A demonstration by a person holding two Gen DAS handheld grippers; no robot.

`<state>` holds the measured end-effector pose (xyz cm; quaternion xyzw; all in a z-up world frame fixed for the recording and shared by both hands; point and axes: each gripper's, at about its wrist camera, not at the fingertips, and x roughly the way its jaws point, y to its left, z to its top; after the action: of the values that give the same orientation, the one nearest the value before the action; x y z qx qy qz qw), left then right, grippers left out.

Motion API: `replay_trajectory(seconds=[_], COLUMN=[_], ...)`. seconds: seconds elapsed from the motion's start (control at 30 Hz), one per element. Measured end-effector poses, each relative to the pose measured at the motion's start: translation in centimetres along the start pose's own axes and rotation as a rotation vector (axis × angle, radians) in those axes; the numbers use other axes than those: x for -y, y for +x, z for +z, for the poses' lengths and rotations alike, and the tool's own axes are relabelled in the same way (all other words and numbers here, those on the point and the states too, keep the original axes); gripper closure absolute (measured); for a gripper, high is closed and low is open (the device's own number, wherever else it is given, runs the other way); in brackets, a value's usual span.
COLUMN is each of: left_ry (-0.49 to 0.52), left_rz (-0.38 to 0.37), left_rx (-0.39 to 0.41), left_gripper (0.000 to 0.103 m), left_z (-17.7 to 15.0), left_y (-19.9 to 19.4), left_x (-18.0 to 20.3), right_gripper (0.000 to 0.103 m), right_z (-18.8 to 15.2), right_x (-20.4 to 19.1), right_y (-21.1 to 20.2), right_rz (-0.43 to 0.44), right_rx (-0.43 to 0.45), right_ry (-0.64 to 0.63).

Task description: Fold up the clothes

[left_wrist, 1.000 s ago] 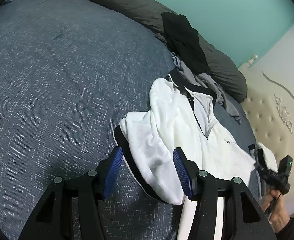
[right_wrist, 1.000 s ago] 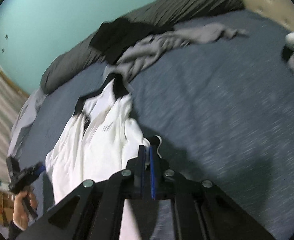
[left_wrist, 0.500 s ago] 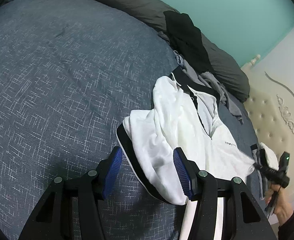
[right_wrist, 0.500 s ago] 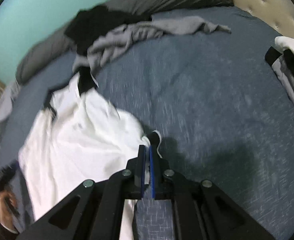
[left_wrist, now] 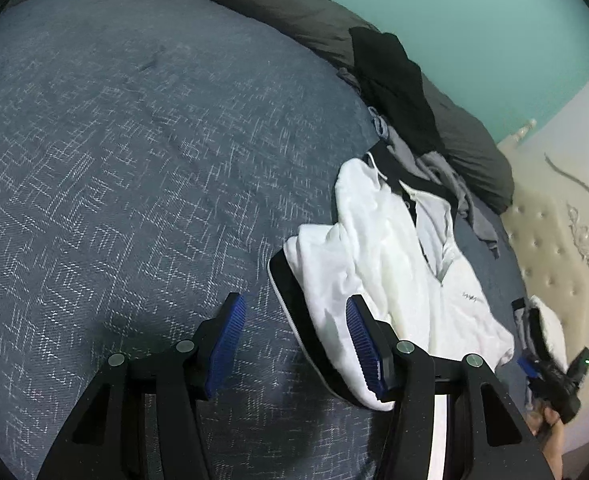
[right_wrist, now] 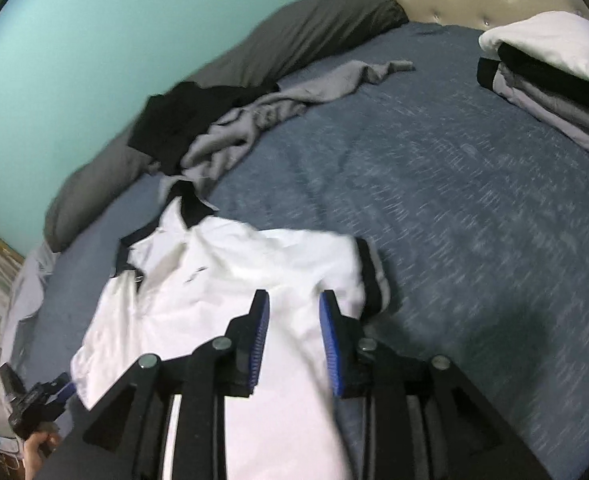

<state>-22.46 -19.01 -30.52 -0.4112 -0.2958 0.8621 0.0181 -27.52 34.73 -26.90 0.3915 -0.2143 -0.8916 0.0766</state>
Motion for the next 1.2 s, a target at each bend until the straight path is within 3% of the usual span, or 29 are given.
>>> replay_trajectory(seconds=[0.17,0.37,0.87,1.2], left_ry=[0.027,0.044,0.048,0.144], left_rz=[0.025,0.056,0.193,0.191], left_rx=[-0.006,-0.017,-0.021,-0.096], left_gripper=[0.048,0.07,0.07,0.07], left_z=[-0.3,-0.3,-0.2,0.2], left_y=[0.6,1.3,1.4,5.3], left_x=[0.6,1.3,1.0,6.3], right_gripper=[0.073,0.071,0.071,0.071], right_z=[-1.8,-1.7,-1.5,-1.6], right_x=[-1.9,-1.4,-0.7,0.2], right_y=[-1.7,-0.8,1.1,2.1], right_rz=[0.067,0.186,0.331,0.349], right_rx=[0.071,0.015,-0.022,-0.038], right_ry=[-0.009,0.026,0.116,0.165])
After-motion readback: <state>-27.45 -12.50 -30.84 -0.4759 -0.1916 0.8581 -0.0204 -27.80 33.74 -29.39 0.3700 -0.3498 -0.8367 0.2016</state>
